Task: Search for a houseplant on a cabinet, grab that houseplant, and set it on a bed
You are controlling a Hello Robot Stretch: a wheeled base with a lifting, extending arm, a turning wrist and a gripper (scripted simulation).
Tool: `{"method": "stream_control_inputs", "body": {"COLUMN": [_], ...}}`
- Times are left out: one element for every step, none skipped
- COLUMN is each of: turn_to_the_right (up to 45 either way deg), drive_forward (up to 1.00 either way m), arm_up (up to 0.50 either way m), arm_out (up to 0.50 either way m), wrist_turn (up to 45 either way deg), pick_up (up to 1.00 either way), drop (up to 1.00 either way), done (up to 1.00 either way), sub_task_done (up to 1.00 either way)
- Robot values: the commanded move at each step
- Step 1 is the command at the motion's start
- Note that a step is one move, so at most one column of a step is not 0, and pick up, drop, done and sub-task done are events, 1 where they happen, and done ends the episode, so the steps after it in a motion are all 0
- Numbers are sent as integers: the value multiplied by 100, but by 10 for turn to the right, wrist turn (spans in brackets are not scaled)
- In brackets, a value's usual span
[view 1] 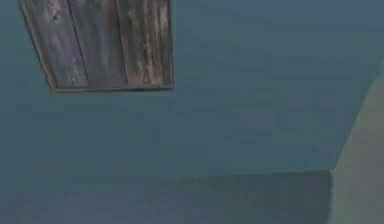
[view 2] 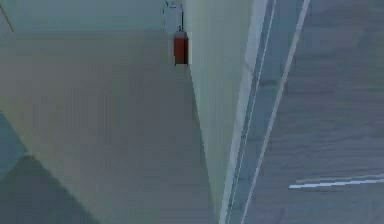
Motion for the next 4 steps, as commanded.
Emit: {"method": "stream_control_inputs", "body": {"turn_to_the_right": [450,60,0,0], "drive_forward": [0,0,25,100], "arm_up": [0,0,0,0], "arm_out": [0,0,0,0], "wrist_turn": [0,0,0,0], "pick_up": [0,0,0,0], "drop": [0,0,0,0], "done": [0,0,0,0], "sub_task_done": [0,0,0,0]}}
